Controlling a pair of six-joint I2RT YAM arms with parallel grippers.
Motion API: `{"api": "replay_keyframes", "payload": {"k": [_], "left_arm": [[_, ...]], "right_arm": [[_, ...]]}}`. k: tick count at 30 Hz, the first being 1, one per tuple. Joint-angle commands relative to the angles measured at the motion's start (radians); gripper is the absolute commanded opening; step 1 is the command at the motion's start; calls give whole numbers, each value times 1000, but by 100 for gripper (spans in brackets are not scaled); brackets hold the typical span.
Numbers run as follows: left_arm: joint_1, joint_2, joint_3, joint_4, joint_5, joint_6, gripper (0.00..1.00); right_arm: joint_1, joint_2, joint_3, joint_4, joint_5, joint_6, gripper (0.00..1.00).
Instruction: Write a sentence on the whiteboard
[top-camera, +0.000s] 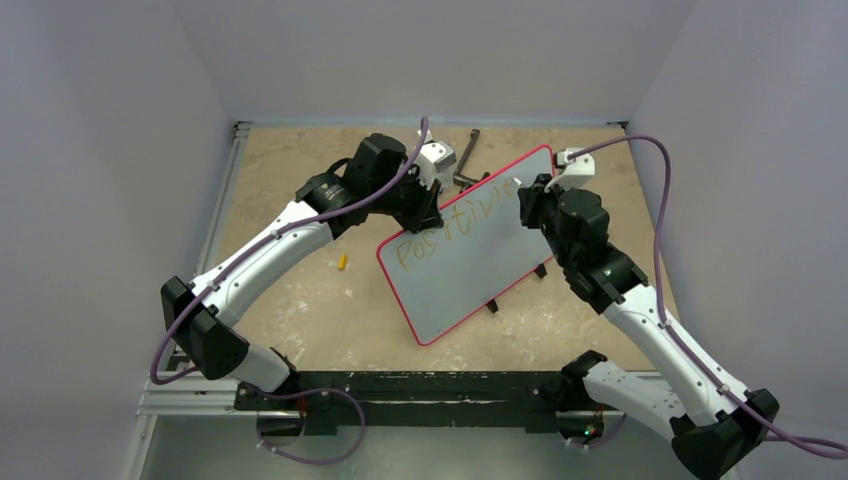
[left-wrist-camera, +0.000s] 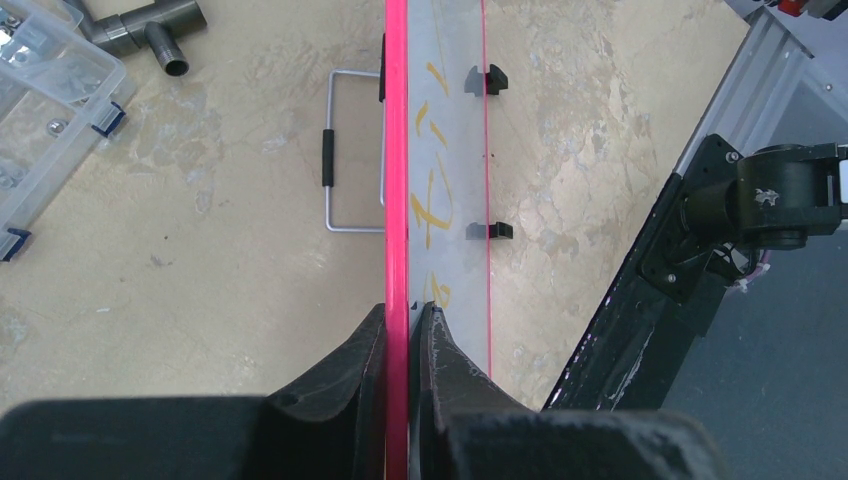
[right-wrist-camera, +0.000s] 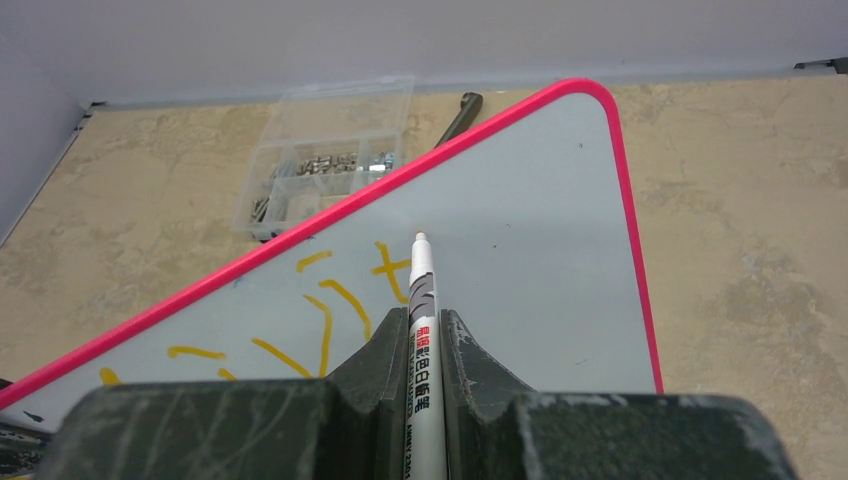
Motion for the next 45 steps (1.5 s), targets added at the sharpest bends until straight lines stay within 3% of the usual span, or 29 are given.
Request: {"api": "replay_keyframes", "payload": {"k": [1,20,45], "left_arm": [[-14,4,-26,-86,-44,105,0],[-14,-1,-26,-86,-49,106,0],[-14,-3,-27,-87,-49,106,0]], "right_arm": [[-3,18,48,66,27,-14,0],[-1,-10,-73,66,44,6,0],[-2,81,52,132,93,-29,0]]}}
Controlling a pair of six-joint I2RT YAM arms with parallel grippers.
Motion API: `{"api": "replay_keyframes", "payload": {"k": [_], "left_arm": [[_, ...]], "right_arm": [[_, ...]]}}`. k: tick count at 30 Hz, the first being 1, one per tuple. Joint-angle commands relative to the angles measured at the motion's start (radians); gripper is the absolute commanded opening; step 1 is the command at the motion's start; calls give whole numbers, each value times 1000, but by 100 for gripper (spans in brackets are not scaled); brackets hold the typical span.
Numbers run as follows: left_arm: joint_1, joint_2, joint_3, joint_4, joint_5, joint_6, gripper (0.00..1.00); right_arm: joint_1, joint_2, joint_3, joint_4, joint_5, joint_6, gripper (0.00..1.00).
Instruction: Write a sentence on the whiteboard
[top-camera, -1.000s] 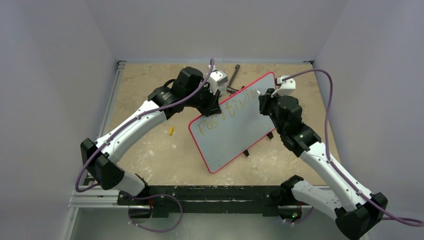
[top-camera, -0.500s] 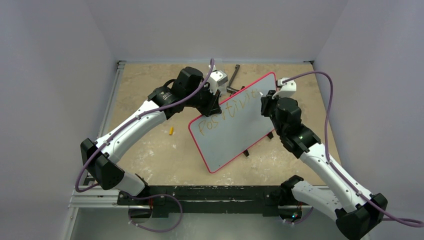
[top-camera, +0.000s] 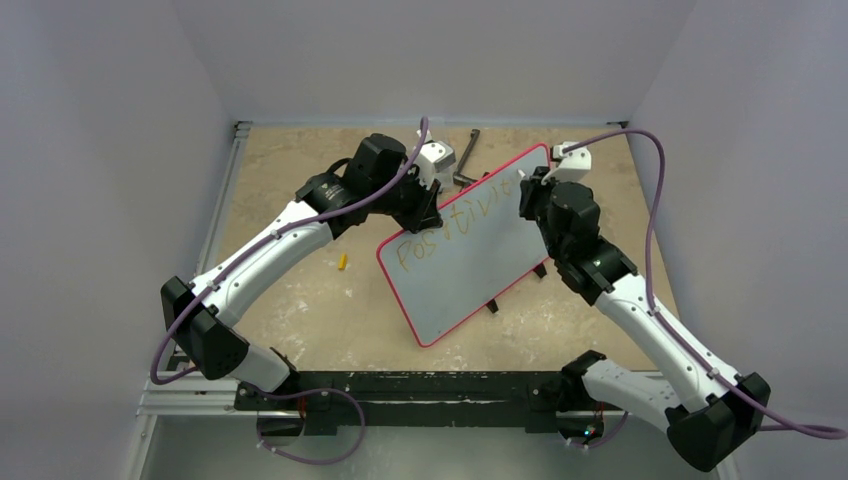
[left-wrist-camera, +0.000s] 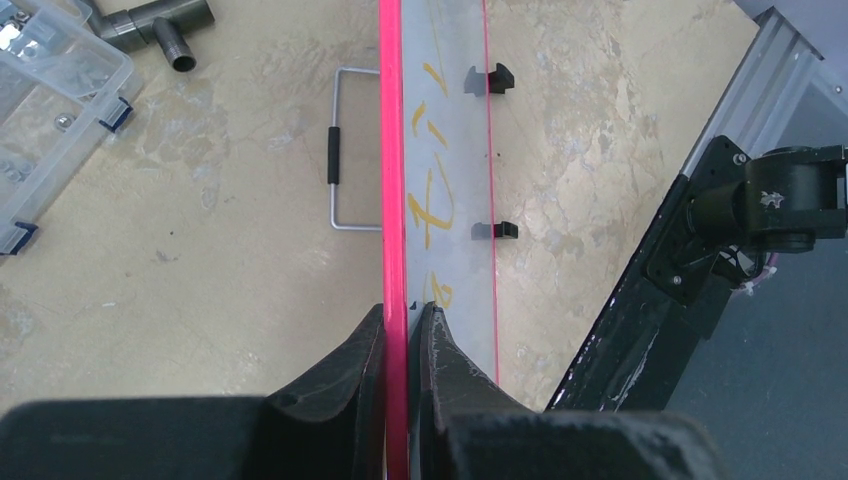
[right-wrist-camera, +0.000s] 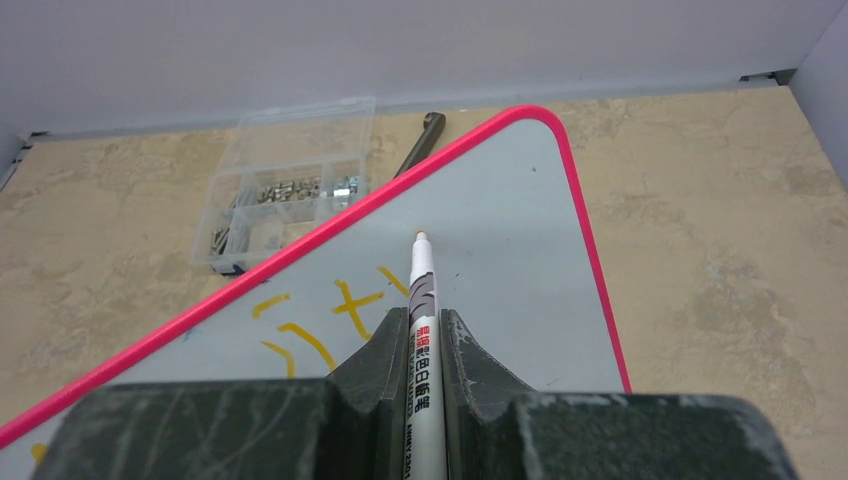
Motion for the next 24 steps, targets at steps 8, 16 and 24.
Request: {"api": "replay_keyframes", "payload": {"k": [8,16,24], "left_arm": [[-13,1,-27,-81,-36,106,0],[-13,4,-25,-81,-30,104,0],[-14,2,-26,-81,-29,102,0]], "right_arm": [[-1,-22,-9,40,-18,5,0],[-1,-69,-79,11,-43,35,0],[-2,-86,-126,-8,-60,57,0]]}}
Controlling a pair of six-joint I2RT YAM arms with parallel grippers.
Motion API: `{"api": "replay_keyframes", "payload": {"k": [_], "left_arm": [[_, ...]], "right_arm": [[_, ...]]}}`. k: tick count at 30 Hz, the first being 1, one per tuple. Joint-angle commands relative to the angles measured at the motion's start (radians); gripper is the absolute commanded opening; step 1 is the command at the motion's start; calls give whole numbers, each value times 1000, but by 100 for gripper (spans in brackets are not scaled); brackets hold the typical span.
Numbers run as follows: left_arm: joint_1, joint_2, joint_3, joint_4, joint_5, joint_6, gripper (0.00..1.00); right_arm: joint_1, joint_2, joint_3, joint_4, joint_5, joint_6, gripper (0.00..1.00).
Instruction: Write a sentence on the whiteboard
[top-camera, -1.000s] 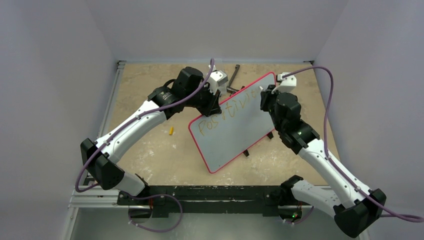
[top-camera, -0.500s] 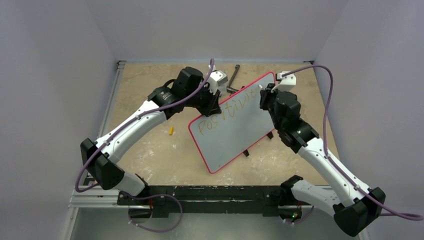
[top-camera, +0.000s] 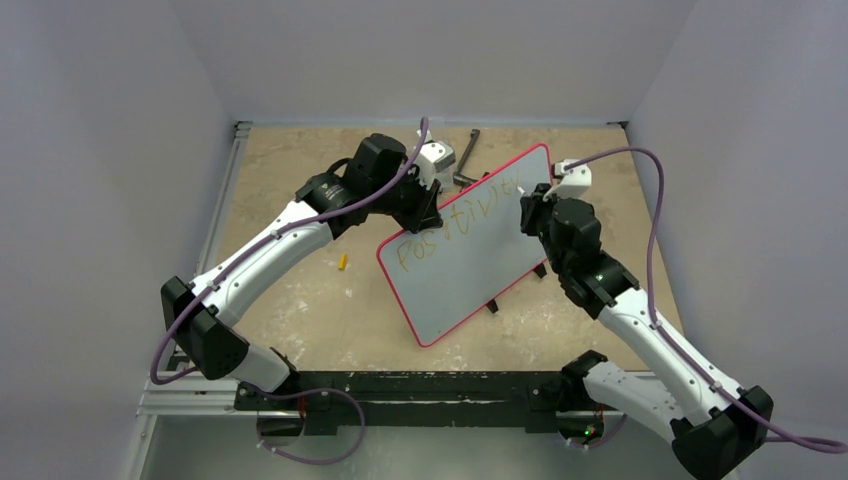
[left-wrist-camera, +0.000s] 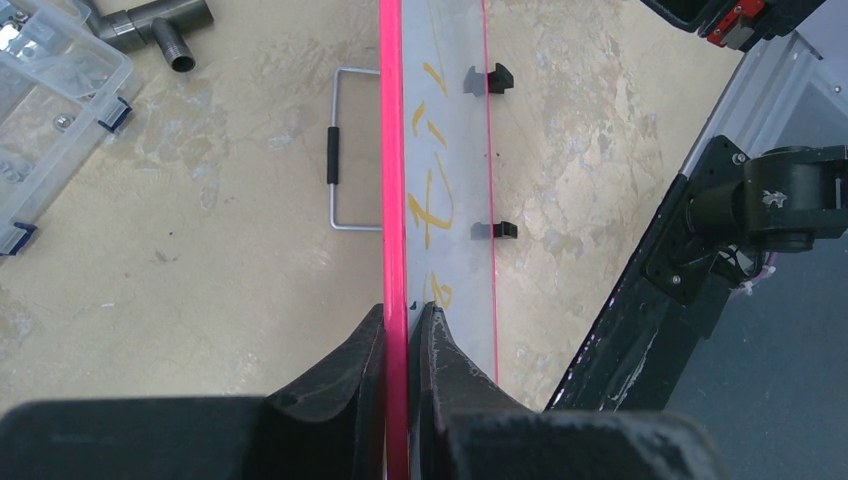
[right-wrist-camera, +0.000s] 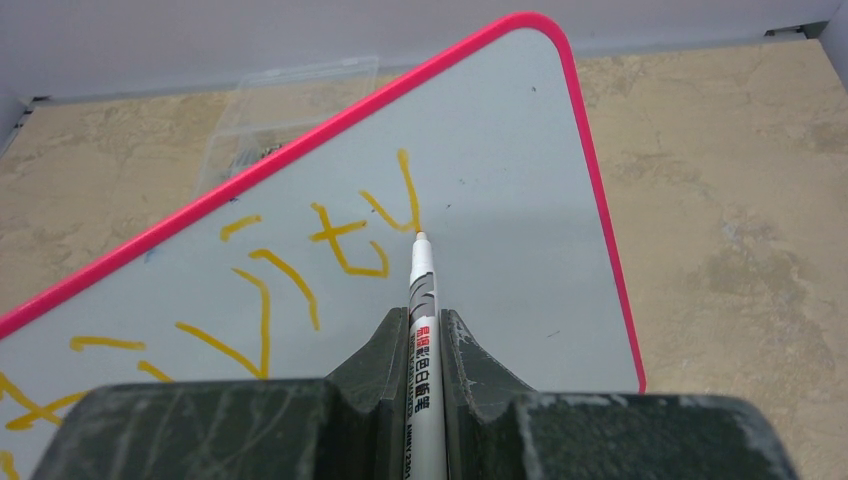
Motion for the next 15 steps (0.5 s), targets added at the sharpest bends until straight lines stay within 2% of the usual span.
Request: {"api": "replay_keyframes", "payload": {"k": [1,15], "left_arm": [[-14,2,-24,-81,-27,103,0],[-14,0,-27,-81,-31,103,0]], "right_arm": [[-1,-16,-27,-6,-28,29,0],[-2,-34,-68,-14,-74,62,0]]}}
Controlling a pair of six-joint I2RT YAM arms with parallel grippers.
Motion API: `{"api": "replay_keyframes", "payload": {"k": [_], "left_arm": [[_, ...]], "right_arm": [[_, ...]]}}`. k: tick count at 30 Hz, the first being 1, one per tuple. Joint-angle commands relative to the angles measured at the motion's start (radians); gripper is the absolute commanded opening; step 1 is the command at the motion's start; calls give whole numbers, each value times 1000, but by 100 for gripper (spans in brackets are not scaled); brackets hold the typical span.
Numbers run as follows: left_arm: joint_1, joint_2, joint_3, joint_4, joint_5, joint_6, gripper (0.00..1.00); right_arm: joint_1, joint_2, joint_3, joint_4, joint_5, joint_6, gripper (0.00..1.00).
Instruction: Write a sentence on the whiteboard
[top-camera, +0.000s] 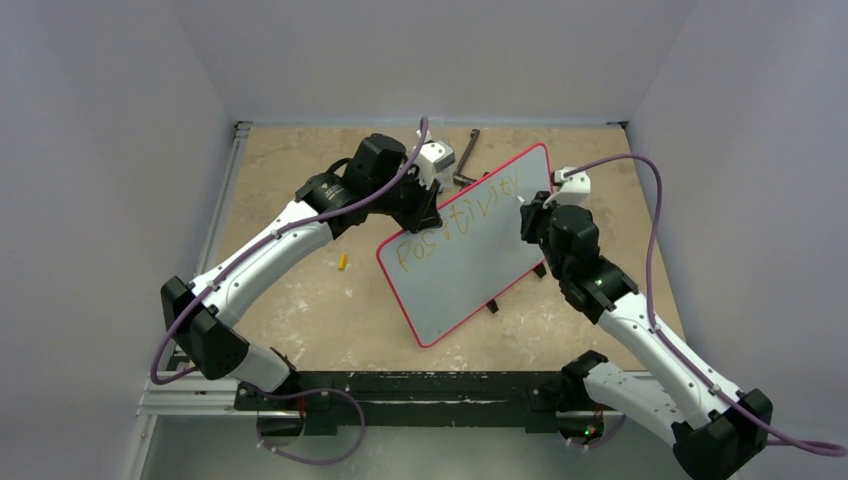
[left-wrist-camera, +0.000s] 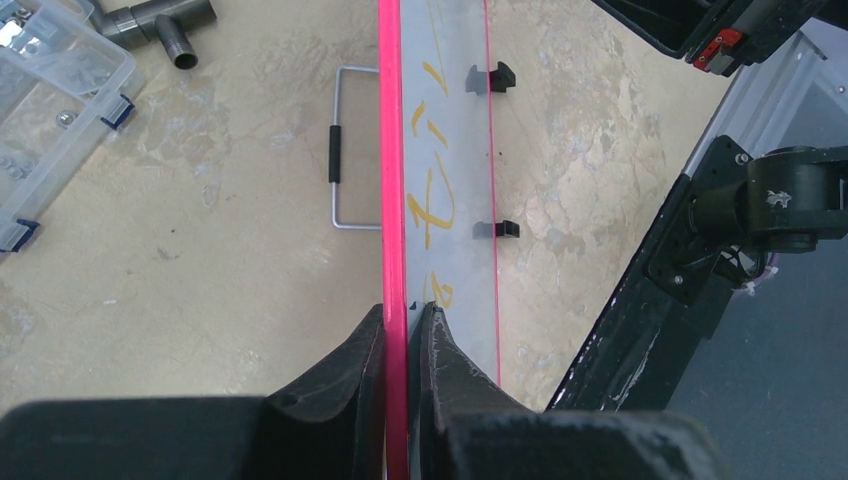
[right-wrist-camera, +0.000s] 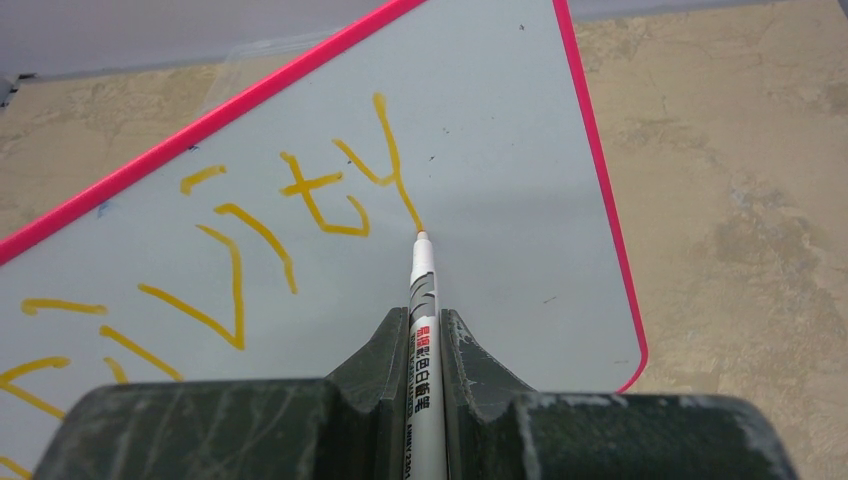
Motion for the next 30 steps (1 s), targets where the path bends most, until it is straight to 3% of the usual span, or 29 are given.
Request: {"api": "replay_keyframes", "payload": {"k": [1,14,30], "left_arm": [[-14,-1,-26,-78,-27,104,0],[-14,-1,-26,-79,-31,105,0],[-14,0,-24,-86,-43,83,0]], "right_arm": [[-2,-7,-12,2,-71,34,0],[-1,-37,13,-3,-153,39,0],[-1,-201,153,-231,-161,53,0]]}}
